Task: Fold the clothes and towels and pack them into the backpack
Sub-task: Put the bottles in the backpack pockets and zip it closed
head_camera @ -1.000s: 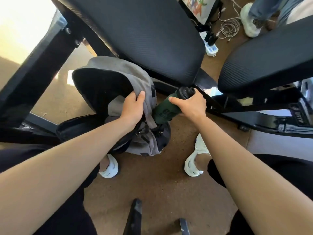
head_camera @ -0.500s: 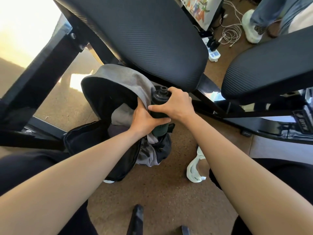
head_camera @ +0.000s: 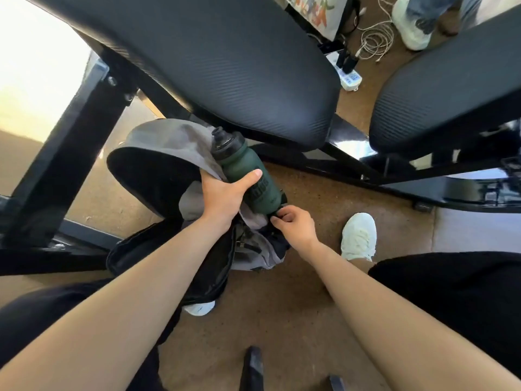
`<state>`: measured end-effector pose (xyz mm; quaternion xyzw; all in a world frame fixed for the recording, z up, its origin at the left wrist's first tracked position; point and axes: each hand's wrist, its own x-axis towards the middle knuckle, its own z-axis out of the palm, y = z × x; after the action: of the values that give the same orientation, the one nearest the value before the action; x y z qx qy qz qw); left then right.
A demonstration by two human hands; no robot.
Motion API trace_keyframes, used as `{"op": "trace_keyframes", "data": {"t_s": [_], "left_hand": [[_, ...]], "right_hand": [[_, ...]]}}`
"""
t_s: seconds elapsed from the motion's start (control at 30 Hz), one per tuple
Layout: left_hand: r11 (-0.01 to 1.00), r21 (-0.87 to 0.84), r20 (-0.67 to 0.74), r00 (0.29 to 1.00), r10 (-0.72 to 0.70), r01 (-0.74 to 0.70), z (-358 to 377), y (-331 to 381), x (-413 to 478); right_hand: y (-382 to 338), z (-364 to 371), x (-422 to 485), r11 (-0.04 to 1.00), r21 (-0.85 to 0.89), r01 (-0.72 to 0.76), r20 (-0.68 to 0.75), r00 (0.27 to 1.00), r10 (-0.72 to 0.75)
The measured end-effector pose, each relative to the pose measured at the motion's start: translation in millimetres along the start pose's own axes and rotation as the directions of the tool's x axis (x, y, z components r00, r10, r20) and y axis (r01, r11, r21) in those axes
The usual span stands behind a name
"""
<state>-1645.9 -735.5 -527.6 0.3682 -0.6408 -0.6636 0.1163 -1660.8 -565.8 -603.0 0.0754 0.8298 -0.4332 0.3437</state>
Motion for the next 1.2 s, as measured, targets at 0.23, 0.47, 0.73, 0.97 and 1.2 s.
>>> {"op": "trace_keyframes", "data": {"t_s": [0.23,0.47,0.73,0.97,1.2], "left_hand": [[1.0,-0.003,-0.001,1.0,-0.002,0.002,-8.0,4.9,0.4],[1.0,0.015,-0.038,0.999,0.017,-0.016,-15.9,2.1,8.3],[0.998,0.035,0.035,0.999,0.042,-0.043,-16.1,-15.6,10.2],[1.0,0.004,0.027,1.0,0.001,-0.001,-20.6,-11.2,17.0],[0.966,0.241,-0.212,0.967,0.141,-0.088,-16.6,0.2,-12.1]], "right_hand": [[-23.2,15.5,23.1,0.954,-0.289,0.075,0.003,0.997,-0.077],[-14.1,-1.1,38.8,0.991,-0.136,0.012,-0.001,1.0,-0.012],[-25.6,3.1,28.7,0.991,0.12,0.053,-0.018,0.999,-0.051],[-35.4,5.8,19.9,0.961,0.055,0.272,0.014,0.962,-0.273],[-46.3,8.0,9.8,0.895,-0.017,0.446,0.14,0.887,-0.439]]}}
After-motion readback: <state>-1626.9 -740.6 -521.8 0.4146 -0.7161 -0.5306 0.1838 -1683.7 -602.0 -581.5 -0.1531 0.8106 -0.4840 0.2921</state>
